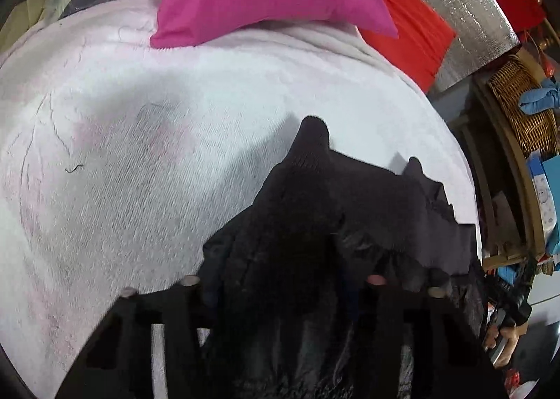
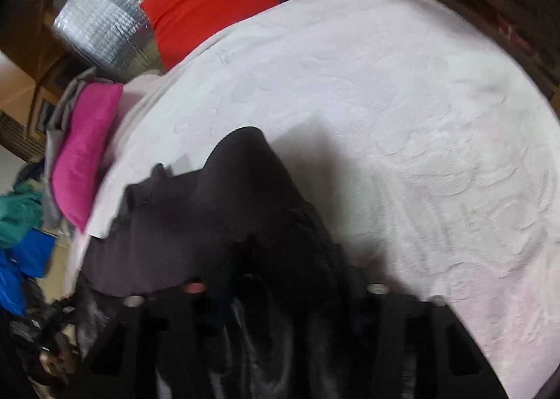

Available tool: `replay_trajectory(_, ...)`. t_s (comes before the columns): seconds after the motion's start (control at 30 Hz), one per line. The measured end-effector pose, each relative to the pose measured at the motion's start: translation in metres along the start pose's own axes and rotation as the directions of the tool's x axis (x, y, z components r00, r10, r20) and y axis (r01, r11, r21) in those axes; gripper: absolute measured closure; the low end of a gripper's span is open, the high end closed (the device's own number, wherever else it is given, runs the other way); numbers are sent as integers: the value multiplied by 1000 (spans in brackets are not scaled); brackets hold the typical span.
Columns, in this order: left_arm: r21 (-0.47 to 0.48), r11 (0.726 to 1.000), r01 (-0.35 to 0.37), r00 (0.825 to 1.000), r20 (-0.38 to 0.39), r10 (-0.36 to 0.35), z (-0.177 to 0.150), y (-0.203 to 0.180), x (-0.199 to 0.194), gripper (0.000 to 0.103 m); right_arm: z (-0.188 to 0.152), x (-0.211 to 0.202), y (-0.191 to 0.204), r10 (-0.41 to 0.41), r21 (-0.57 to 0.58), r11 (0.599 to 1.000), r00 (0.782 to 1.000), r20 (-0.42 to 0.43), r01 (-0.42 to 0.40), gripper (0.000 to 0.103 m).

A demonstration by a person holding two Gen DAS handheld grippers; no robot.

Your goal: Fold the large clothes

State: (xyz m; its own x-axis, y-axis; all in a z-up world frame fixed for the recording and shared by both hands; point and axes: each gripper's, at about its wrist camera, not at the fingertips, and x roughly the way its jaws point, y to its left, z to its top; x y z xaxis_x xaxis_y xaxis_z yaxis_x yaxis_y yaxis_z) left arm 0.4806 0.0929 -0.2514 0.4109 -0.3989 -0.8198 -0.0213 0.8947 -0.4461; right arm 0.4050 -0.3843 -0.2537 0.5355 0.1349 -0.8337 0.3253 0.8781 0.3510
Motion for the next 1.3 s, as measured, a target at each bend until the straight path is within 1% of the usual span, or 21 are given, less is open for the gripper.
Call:
replay_trajectory(0.1, 25, 1000, -14, 999, 43, 13, -1, -11, -2, 68, -3, -14, -1, -19, -6, 1000, 998, 63, 19, 84)
replay_trajectory(0.17, 46, 999, -16, 996, 86, 12, 0, -20, -7, 70, -5, -26, 5, -48, -30, 998, 989, 137, 53, 87)
replay_trajectory(0.27, 70, 997, -14, 987, 161, 3, 3, -34, -13, 74, -6, -40, 14, -96, -39, 993, 967, 235, 108, 88)
replay_trajectory(0.33, 87, 996, 0, 974, 228, -20, 7, -44, -14, 76, -6, -44, 13, -127, -23, 990, 954, 270, 138, 88)
replay_trajectory(0.37, 93, 996, -13, 968, 252, -11, 9, -47, -13, 76, -4, -41, 10, -154, -2, 987, 948, 277, 161, 88)
replay_trajectory(0.4, 101, 994, -48, 961, 274, 19, 10, -52, -8, 76, -2, -36, 7, -171, 16, 985, 946, 274, 173, 88)
replay_trajectory(0.43, 110, 990, -90, 960, 274, 57, 11, -56, 1, 76, -2, -30, 1, -182, 35, 983, 948, 260, 179, 88)
replay_trajectory(0.5, 108, 981, -158, 965, 225, 131, 14, -55, 22, 76, 1, -8, -10, -172, 75, 984, 964, 201, 160, 88)
replay_trajectory(0.53, 102, 979, -174, 968, 202, 151, 13, -52, 29, 75, 1, 0, -13, -159, 86, 986, 971, 178, 145, 87)
replay_trajectory(0.57, 94, 979, -180, 970, 183, 161, 12, -49, 34, 73, 1, 7, -18, -132, 98, 988, 980, 148, 119, 82)
replay_trajectory(0.63, 68, 984, -167, 974, 168, 154, 13, -42, 32, 69, 0, 5, -27, -81, 130, 989, 987, 140, 63, 76)
replay_trajectory(0.67, 62, 986, -156, 976, 166, 144, 13, -40, 28, 68, 1, -1, -34, -43, 157, 987, 989, 138, 21, 68)
replay_trajectory(0.7, 59, 986, -156, 976, 164, 145, 12, -38, 25, 65, 1, -6, -39, -24, 178, 984, 991, 135, 0, 54)
replay_trajectory(0.73, 55, 984, -168, 974, 163, 157, 11, -35, 18, 63, 0, -11, -45, -12, 200, 980, 991, 136, -15, 46)
replay_trajectory(0.77, 53, 983, -176, 973, 161, 166, 9, -34, 15, 58, -3, -21, -53, 7, 220, 975, 989, 148, -40, 35)
replay_trajectory(0.9, 67, 983, -172, 972, 174, 158, -3, -23, -15, 47, -20, -56, -84, 86, 264, 954, 975, 205, -140, 34)
replay_trajectory(1.03, 67, 984, -167, 970, 191, 152, -20, -8, -42, 42, -49, -77, -114, 163, 338, 914, 966, 202, -225, 34)
replay_trajectory(1.1, 35, 989, -143, 975, 177, 134, -29, 3, -52, 42, -62, -81, -119, 178, 349, 906, 963, 200, -240, 34)
replay_trajectory(1.17, 20, 993, -120, 975, 191, 114, -41, 9, -64, 42, -76, -92, -117, 178, 329, 913, 962, 205, -239, 34)
replay_trajectory(1.23, 28, 988, -152, 970, 196, 144, -52, 11, -71, 40, -90, -95, -114, 187, 324, 915, 964, 189, -241, 34)
replay_trajectory(1.3, 21, 984, -176, 970, 175, 170, -61, 15, -69, 40, -100, -94, -116, 220, 340, 903, 963, 155, -261, 34)
